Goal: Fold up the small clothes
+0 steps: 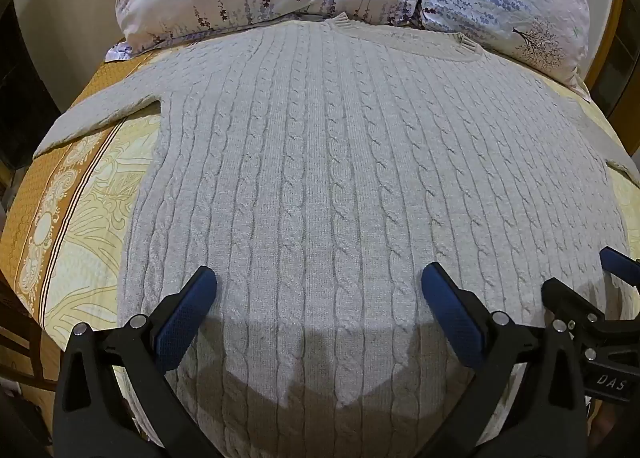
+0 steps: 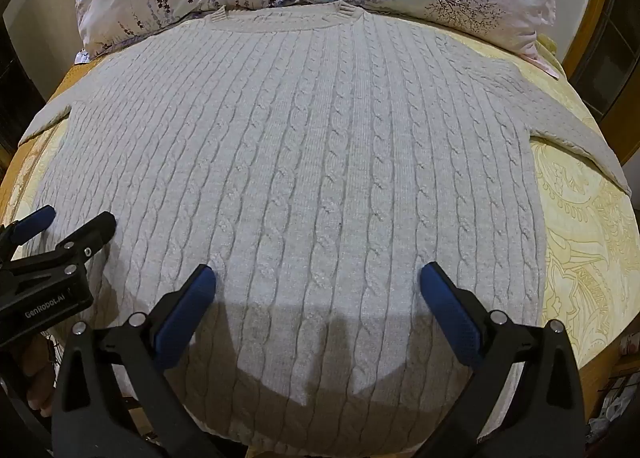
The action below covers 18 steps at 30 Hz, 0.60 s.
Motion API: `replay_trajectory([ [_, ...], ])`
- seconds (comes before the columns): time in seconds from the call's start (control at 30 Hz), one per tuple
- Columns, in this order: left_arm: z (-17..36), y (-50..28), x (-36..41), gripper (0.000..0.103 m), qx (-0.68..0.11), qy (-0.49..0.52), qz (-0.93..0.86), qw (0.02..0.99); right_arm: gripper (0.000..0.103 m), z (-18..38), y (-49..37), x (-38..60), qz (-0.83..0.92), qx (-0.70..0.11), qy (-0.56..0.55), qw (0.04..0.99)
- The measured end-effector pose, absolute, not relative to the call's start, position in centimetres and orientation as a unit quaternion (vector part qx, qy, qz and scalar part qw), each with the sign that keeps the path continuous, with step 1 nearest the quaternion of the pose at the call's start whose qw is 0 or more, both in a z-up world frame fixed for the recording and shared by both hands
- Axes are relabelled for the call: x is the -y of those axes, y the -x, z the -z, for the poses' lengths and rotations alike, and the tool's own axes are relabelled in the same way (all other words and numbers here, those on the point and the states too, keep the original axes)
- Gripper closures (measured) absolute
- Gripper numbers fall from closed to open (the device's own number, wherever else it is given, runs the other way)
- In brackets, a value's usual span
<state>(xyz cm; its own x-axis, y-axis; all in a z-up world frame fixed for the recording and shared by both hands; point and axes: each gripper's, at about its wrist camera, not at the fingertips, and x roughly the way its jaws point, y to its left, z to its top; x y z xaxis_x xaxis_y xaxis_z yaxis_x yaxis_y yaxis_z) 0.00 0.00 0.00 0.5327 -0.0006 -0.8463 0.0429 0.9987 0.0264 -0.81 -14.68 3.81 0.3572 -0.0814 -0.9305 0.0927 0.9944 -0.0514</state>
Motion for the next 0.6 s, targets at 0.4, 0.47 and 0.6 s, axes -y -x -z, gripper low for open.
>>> replay_trajectory([
  [0.4, -0.15, -0.16, -0.07, 0.001, -0.483, -0.022, 0.012, 0.875, 0.002, -3.8, 0.83, 14.69, 0.053, -0.564, -0.005, 0.824],
  [0.47, -0.2, -0.2, -0.1, 0.001, -0.482, -0.022, 0.012, 0.876, 0.002, -3.8, 0.83, 14.69, 0.053, -0.564, -0.005, 0.824],
  [0.6, 0.0, 0.0, 0.0, 0.001, -0.483, -0.022, 0.012, 0.876, 0.002, -3.8, 0.84, 14.69, 0.053, -0.564, -0.005, 0.824],
])
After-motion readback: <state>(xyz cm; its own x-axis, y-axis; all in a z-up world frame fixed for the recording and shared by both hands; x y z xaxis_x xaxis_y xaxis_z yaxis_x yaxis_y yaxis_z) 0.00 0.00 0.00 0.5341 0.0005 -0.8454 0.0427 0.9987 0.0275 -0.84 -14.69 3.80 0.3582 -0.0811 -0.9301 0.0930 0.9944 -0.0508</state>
